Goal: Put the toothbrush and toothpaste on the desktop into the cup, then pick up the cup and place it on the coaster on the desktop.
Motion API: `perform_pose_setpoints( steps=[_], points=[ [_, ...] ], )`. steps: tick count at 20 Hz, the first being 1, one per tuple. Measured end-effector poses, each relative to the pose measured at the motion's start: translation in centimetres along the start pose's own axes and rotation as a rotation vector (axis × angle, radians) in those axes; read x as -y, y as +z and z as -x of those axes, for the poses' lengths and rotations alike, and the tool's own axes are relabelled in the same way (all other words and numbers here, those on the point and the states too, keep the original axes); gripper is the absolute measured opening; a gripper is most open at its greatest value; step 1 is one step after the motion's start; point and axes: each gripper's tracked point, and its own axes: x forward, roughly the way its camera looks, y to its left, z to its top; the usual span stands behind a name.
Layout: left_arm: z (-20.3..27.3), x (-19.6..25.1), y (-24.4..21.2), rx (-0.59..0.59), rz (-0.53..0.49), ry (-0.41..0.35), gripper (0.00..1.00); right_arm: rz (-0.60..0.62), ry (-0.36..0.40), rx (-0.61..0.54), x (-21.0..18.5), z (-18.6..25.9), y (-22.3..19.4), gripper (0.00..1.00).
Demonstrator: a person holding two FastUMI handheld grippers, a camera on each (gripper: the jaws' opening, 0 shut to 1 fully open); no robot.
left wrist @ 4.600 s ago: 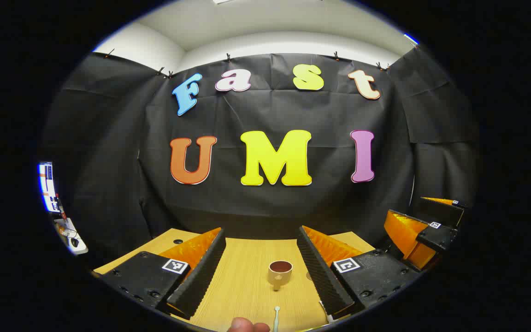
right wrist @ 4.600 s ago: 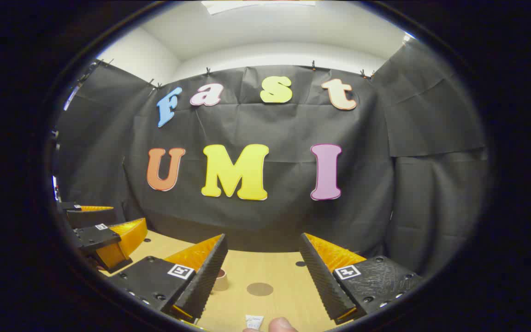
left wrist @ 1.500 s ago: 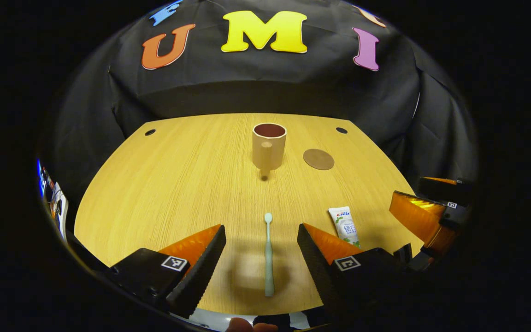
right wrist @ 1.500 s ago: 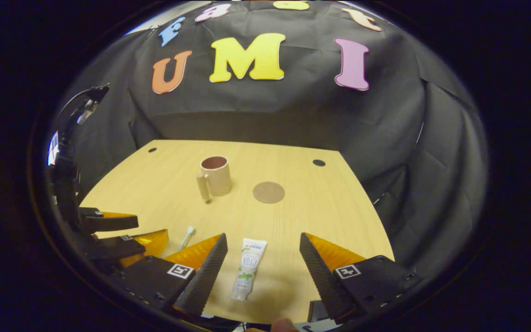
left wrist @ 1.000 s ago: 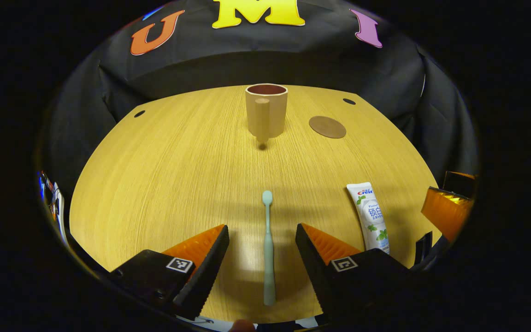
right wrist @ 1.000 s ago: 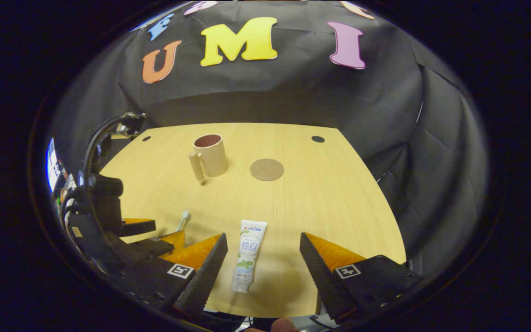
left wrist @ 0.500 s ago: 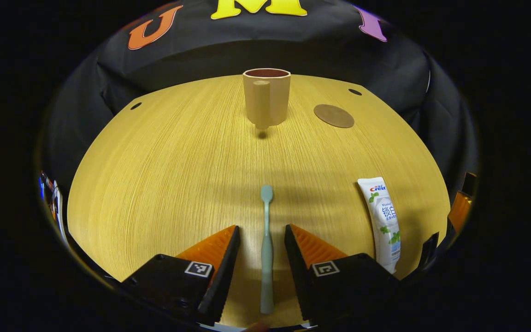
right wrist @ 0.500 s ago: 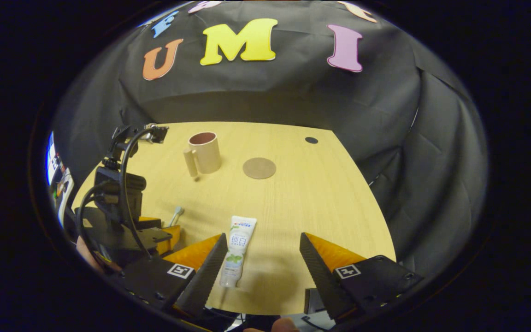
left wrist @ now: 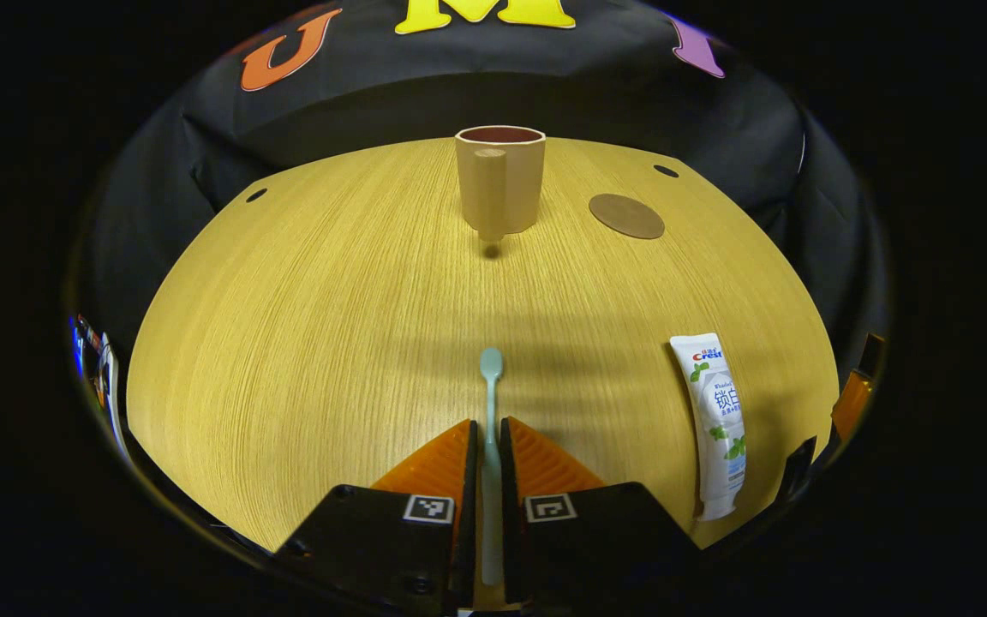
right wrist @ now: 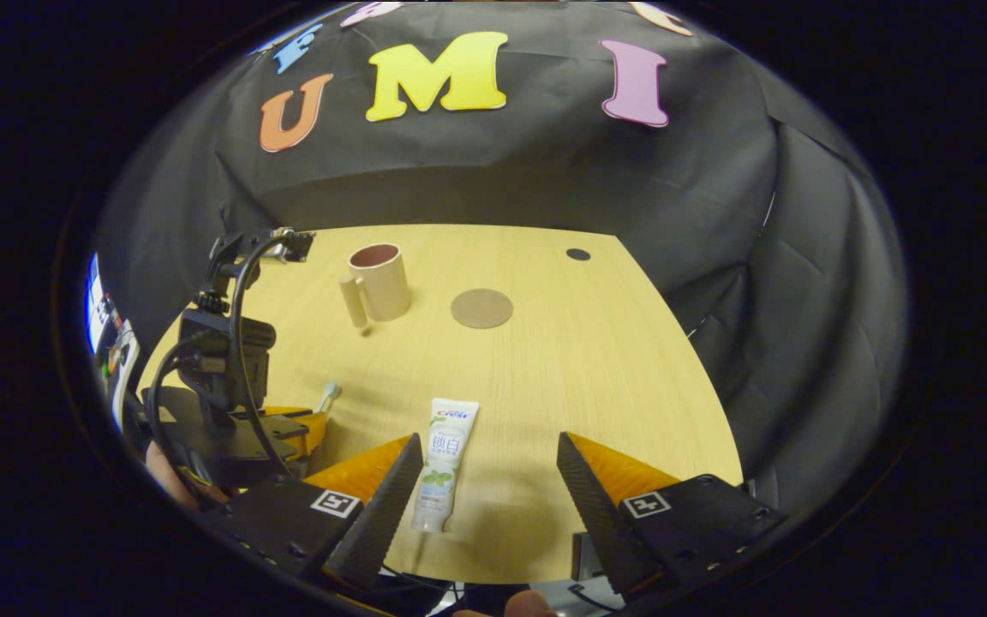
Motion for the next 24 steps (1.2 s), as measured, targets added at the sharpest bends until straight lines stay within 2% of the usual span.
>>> perform_pose_setpoints(
  steps=[1, 8, 14, 19, 24],
  points=[
    [0.0, 0.0, 0.0, -0.002, 0.006, -0.004, 0.09, 0.004, 0.001, -0.002, -0.1, 0.0, -0.1, 0.95],
    [2.2, -0.7, 1.4, 0.037, 0.047, -0.020, 0.06, 0.002, 0.039, -0.017, -1.3, -0.5, -0.2, 0.95],
    [6.0, -1.8, 5.1, 0.157, 0.050, -0.032, 0.06, -0.026, 0.056, -0.165, -2.4, -3.1, -3.3, 0.95],
    [9.4, -3.2, 9.0, 0.294, 0.038, -0.008, 0.05, -0.069, 0.073, -0.312, -3.8, -5.3, -5.3, 0.94],
    [11.1, -4.4, 10.2, 0.341, 0.047, 0.004, 0.06, -0.089, 0.060, -0.393, -4.7, -6.8, -5.5, 0.95]
  ],
)
